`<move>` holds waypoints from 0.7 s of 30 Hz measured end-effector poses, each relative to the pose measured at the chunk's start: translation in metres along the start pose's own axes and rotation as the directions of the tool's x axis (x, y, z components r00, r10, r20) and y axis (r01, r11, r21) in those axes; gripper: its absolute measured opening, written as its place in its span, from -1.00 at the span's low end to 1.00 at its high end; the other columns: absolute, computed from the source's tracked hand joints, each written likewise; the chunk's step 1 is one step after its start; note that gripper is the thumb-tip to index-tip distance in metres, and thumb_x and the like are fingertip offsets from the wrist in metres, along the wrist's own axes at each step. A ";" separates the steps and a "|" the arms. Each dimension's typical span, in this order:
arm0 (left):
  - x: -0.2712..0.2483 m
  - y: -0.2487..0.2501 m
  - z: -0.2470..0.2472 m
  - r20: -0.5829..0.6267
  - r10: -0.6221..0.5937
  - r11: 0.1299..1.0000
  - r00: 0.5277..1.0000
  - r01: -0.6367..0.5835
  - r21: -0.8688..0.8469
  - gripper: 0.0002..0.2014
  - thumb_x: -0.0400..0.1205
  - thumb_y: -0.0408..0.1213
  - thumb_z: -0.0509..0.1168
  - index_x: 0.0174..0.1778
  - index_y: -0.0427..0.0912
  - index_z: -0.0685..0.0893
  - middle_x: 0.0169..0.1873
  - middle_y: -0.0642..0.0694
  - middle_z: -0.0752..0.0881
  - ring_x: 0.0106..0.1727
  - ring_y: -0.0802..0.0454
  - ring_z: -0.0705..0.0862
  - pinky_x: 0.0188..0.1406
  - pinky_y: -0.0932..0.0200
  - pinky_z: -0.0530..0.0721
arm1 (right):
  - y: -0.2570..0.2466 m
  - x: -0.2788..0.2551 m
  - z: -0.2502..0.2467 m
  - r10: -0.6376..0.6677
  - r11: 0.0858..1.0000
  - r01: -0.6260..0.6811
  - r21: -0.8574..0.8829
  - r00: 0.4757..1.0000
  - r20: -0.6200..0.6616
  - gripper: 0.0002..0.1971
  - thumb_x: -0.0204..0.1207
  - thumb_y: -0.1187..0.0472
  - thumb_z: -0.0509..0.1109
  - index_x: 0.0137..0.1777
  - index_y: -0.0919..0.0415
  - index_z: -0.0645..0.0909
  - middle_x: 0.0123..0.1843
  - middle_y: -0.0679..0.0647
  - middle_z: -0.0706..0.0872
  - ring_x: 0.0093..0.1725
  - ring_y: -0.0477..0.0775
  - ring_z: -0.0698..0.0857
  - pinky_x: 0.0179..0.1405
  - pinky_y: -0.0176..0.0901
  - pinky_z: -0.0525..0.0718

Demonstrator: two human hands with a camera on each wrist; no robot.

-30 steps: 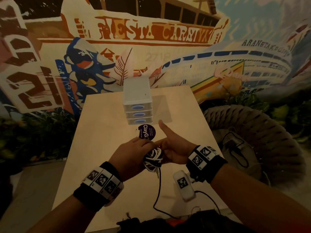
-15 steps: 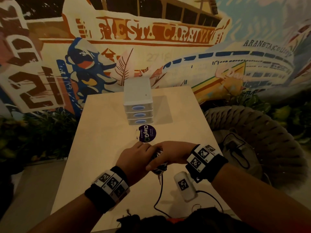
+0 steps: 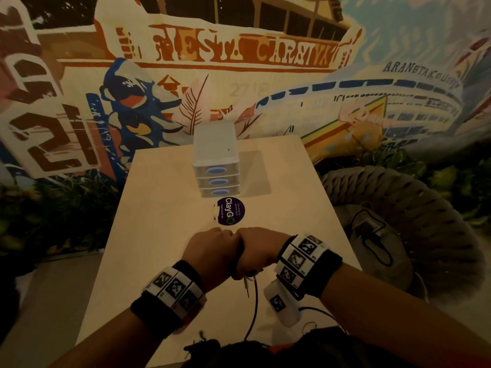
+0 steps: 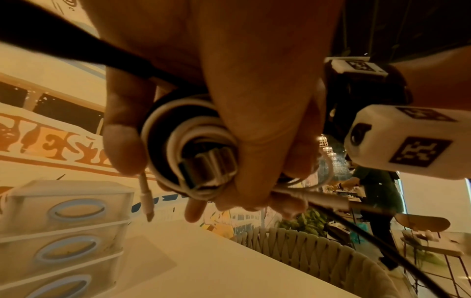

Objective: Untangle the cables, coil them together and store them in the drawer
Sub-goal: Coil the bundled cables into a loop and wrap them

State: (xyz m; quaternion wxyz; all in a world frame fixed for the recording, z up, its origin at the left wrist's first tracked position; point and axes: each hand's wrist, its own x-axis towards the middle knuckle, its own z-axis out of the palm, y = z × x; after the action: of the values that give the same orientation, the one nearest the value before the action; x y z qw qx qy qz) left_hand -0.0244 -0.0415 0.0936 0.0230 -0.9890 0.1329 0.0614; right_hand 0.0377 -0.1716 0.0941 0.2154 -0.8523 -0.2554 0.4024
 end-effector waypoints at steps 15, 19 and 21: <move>-0.006 -0.037 0.007 -0.092 -0.140 0.586 0.986 0.007 -0.810 0.04 0.37 -0.03 0.69 0.68 0.33 0.18 0.32 0.28 0.59 0.11 0.31 0.73 -0.17 0.29 0.80 | 0.034 -0.008 -0.016 -0.021 0.913 0.059 0.403 0.995 -0.098 -0.74 0.38 0.37 0.55 0.07 0.21 0.72 -0.05 0.26 0.85 -0.11 0.21 0.86 -0.08 0.03 0.84; -0.010 -0.032 0.015 -0.016 -0.092 0.428 0.996 0.025 -0.903 -0.12 0.38 0.10 0.64 0.58 0.37 0.35 0.29 0.30 0.68 0.26 0.24 0.70 0.05 0.10 0.81 | 0.031 -0.014 -0.020 -0.092 0.874 0.125 0.470 0.991 -0.093 -0.76 0.42 0.45 0.50 0.08 0.27 0.71 -0.21 0.19 0.82 -0.33 0.03 0.79 -0.36 -0.22 0.68; -0.010 -0.030 0.019 0.013 -0.078 0.251 0.997 0.032 -0.967 -0.24 0.40 0.09 0.62 0.52 0.28 0.48 0.30 0.19 0.73 0.32 0.14 0.70 0.21 0.00 0.77 | 0.030 -0.015 -0.020 -0.120 0.858 0.160 0.488 0.986 -0.113 -0.79 0.40 0.44 0.52 0.01 0.24 0.71 -0.23 0.19 0.82 -0.34 0.00 0.78 -0.38 -0.25 0.67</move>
State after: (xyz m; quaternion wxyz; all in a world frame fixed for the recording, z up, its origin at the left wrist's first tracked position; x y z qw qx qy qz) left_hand -0.0281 -0.0091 0.0771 -0.5865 -0.8017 0.0336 0.1105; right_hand 0.0528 -0.2073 0.0974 0.4652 -0.7627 -0.1965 0.4041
